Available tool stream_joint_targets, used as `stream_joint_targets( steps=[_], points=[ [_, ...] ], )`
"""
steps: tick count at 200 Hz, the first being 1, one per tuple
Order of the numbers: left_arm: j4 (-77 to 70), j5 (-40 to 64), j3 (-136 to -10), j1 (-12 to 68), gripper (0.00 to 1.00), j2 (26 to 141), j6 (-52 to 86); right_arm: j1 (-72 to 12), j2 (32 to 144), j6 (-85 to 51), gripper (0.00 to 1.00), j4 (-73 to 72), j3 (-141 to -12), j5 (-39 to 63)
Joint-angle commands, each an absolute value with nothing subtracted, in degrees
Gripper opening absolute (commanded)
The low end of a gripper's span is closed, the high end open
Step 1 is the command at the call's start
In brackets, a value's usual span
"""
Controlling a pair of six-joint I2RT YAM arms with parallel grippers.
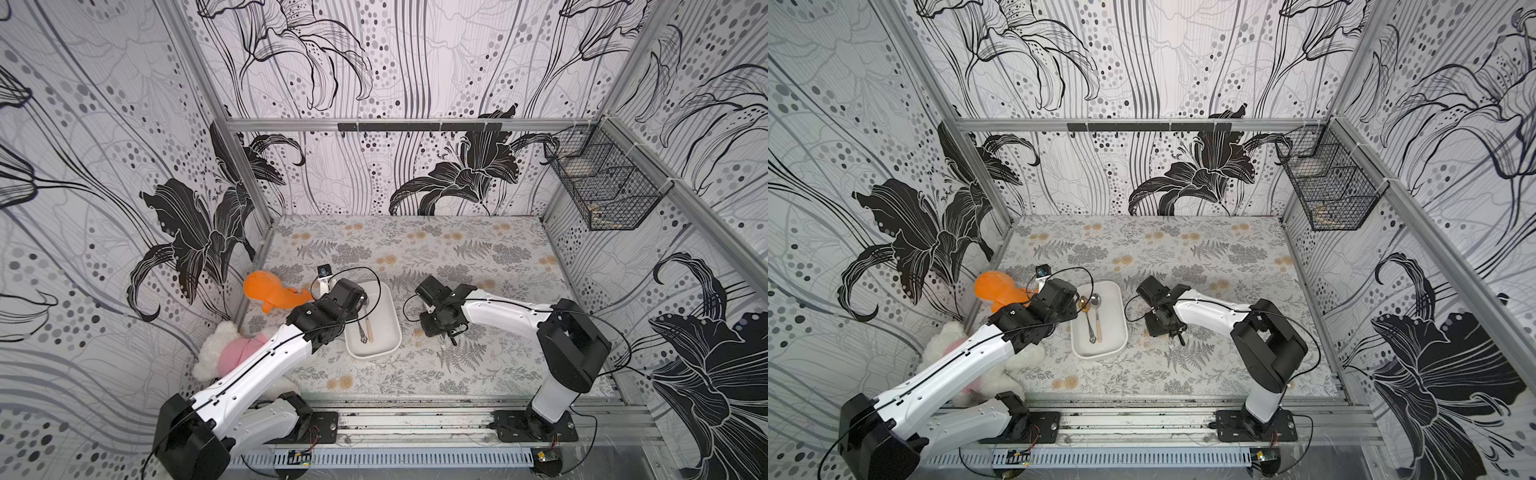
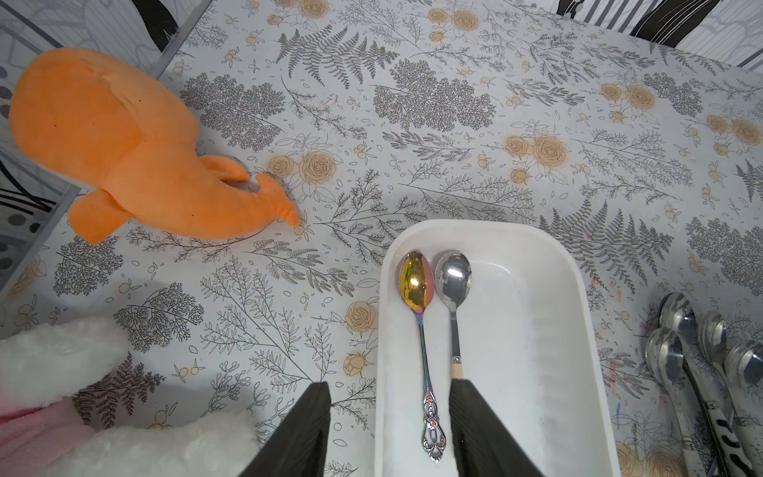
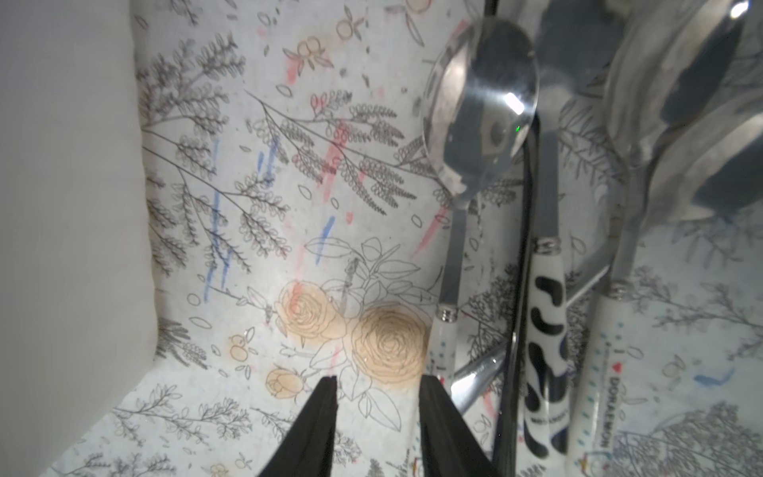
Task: Put the spoon into the storage box
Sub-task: Pick up the spoon from the center of the board.
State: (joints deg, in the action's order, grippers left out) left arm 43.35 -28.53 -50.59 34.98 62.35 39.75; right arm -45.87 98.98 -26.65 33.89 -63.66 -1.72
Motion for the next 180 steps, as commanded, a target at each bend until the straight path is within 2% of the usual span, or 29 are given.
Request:
stream_joint_targets(
  steps=[1,108,153,180],
  points=[
    [42.6,-29.7,-49.6,34.8,0.53,61.3,38.7,-46.6,99.7,-29.1,0.38,37.3,-62.8,-3.6],
    [42.7,-30.5,-49.5,34.8,0.53,60.7,38.8,-46.8,103.8,-29.6,0.36,36.3,-62.4,-7.1],
    [42.6,-30.3,-49.5,34.8,0.53,60.6,38.8,-46.8,104.5,-30.0,0.3,35.0,-61.6,-6.7],
    [42.7,-30.4,-49.5,34.8,0.53,60.6,38.8,-46.8,104.9,-30.5,0.23,34.4,-61.7,-6.7]
  ],
)
